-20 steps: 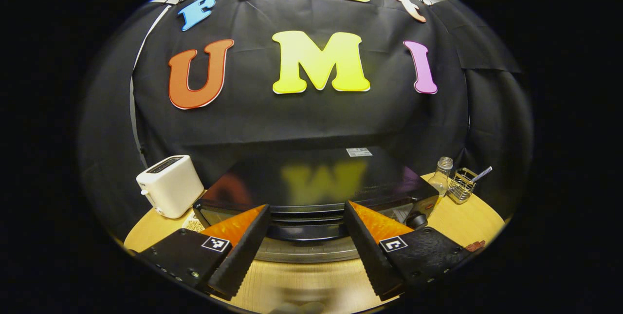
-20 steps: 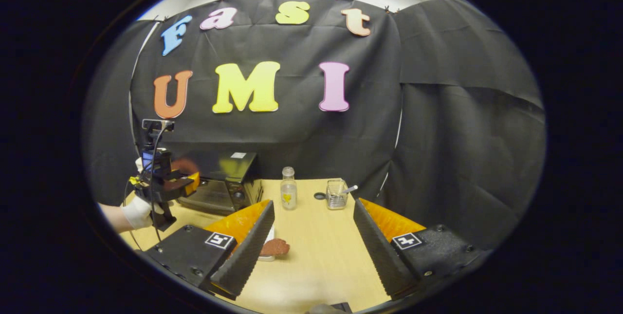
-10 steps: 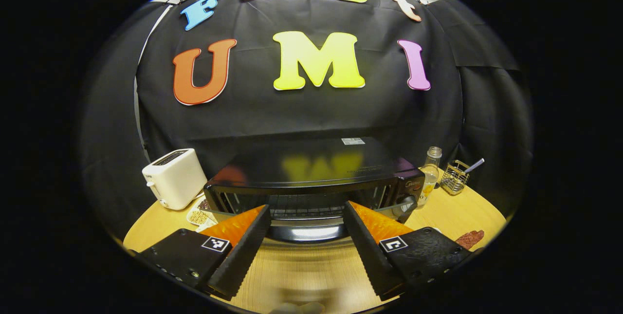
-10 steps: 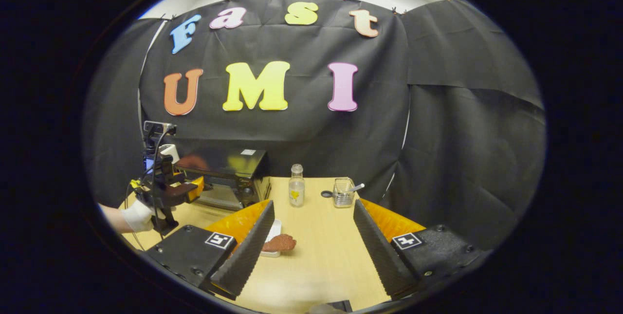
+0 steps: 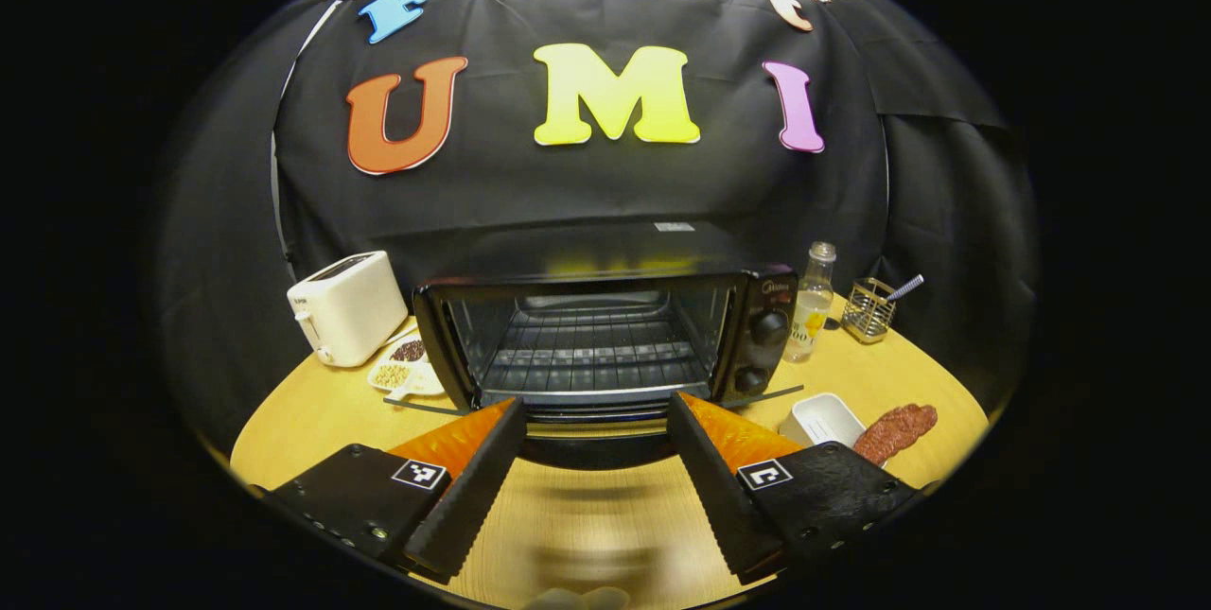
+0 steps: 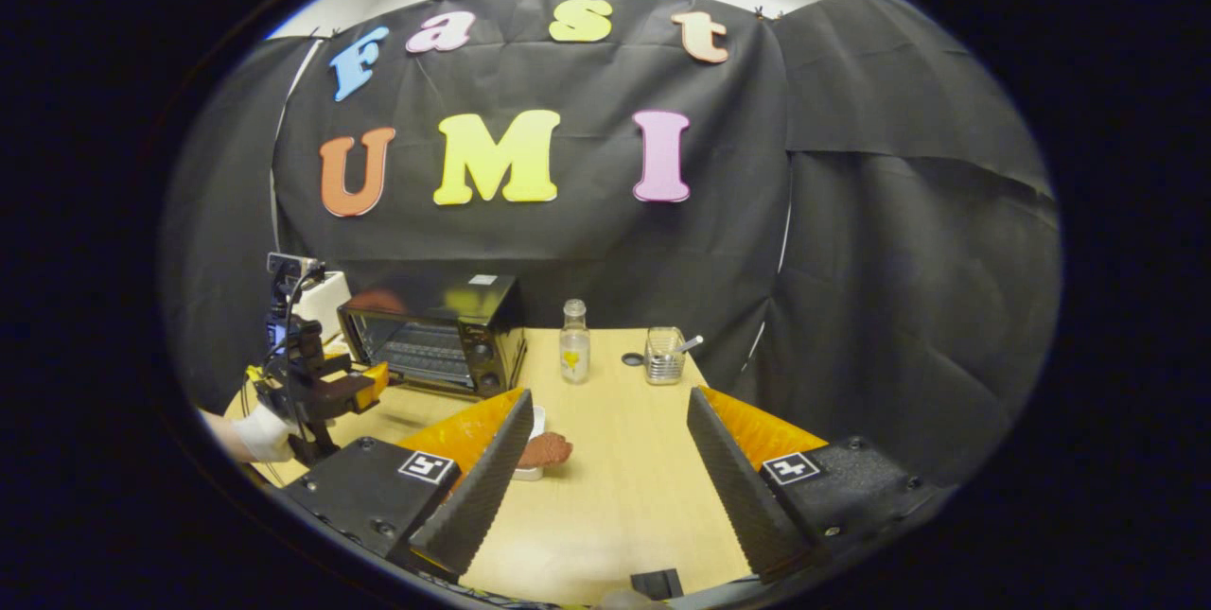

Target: Open the electric oven with the left hand, put the food in, and close the electric oven.

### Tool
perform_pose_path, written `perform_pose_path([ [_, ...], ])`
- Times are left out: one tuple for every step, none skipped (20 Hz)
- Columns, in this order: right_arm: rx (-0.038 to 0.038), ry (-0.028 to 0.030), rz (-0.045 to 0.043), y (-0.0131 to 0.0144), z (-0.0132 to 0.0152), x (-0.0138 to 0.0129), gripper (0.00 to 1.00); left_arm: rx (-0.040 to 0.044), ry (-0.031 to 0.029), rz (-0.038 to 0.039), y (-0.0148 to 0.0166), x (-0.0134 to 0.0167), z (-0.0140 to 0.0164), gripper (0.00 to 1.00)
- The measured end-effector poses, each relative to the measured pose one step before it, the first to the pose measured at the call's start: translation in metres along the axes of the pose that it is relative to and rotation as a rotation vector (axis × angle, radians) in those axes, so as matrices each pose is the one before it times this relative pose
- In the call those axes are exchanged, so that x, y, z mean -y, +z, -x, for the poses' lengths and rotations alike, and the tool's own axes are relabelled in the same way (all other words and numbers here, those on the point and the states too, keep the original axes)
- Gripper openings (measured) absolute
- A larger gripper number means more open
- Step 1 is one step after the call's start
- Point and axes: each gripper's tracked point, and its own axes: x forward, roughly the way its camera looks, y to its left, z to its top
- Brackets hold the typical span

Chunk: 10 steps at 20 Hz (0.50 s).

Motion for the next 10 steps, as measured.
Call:
perform_pose_path([
  [-0.00513, 0.00257, -0.00118, -0.00218, -0.00014, -0.00013, 1.0, -0.01027, -0.00093, 0.00153, -0.00756, 0.00077, 0.00268, 0.96],
  [-0.00366, 0.00167, -0.00139, -0.00203, -0.00003, -0.00031, 1.0, -0.01569, -0.00035, 0.0033, -0.00862, 0.00071, 0.00273, 0.96],
  [-0.00493, 0.00385, 0.00009, -0.00106, 0.00001, -0.00165, 1.0, -0.01237, -0.00033, 0.00598, -0.00823, 0.00058, 0.00276, 0.96],
  [-0.00256, 0.00249, 0.00124, -0.00057, -0.00007, -0.00188, 1.0, -0.0159, -0.00029, 0.00382, -0.00848, 0.00006, 0.00148, 0.96],
  [-0.00059, 0.00256, 0.00377, -0.00098, -0.00007, -0.00092, 1.0, -0.01594, -0.00028, 0.00149, -0.00886, 0.00106, 0.00188, 0.96],
  [-0.00132, 0.00205, 0.00653, -0.00112, 0.0006, -0.00112, 1.0, -0.0154, -0.00062, 0.00376, -0.00793, 0.00031, 0.00008, 0.96],
  [-0.00041, -0.00035, 0.00648, -0.00034, 0.00067, -0.00004, 1.0, -0.01625, -0.00047, 0.00277, -0.00867, 0.00017, -0.00004, 0.96],
  [-0.00131, -0.00003, 0.00415, -0.00105, 0.00082, 0.00031, 1.0, -0.01325, -0.00031, -0.00119, -0.0076, 0.00054, -0.0003, 0.96],
  [-0.00067, -0.00264, 0.00036, -0.00049, 0.00032, 0.00084, 1.0, -0.01798, -0.00077, -0.0019, -0.00664, 0.00041, -0.00055, 0.96],
  [-0.00744, -0.00351, 0.00027, -0.00204, -0.00118, 0.00121, 1.0, -0.02646, -0.00034, 0.00988, -0.00803, -0.0009, -0.00267, 0.96],
])
